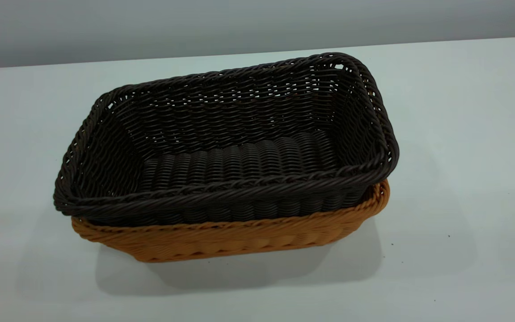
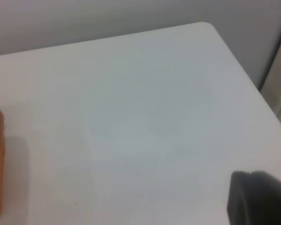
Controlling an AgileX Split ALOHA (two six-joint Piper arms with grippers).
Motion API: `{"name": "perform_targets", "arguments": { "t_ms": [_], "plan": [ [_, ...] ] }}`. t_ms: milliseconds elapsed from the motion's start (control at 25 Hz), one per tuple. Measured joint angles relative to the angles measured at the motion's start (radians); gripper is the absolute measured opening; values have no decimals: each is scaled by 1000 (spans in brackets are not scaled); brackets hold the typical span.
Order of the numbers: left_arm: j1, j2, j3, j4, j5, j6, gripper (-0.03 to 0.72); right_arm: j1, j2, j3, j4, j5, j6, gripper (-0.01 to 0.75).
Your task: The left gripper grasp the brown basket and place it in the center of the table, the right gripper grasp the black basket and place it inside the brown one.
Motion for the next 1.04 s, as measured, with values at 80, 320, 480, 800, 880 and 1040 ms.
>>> {"name": "perform_targets", "arguments": {
  "t_ms": [80,320,480,800,880,1040],
  "plan": [
    [0,1,0,0,0,0,-1,-9,0,0,1,0,0,3],
    [-2,1,0,-1,-2,-2,-1,-13,0,0,6,0,0,3],
    [-2,1,0,-1,-2,-2,-1,-13,0,0,5,0,0,3],
    [-2,1,0,-1,-4,-1,-1,-13,0,0,5,-1,0,3],
    [-2,1,0,-1,-4,-1,-1,-13,0,0,5,-1,0,3],
    [-2,1,0,-1,-3,-1,-1,-13,0,0,4,-1,0,3]
  ]
}}
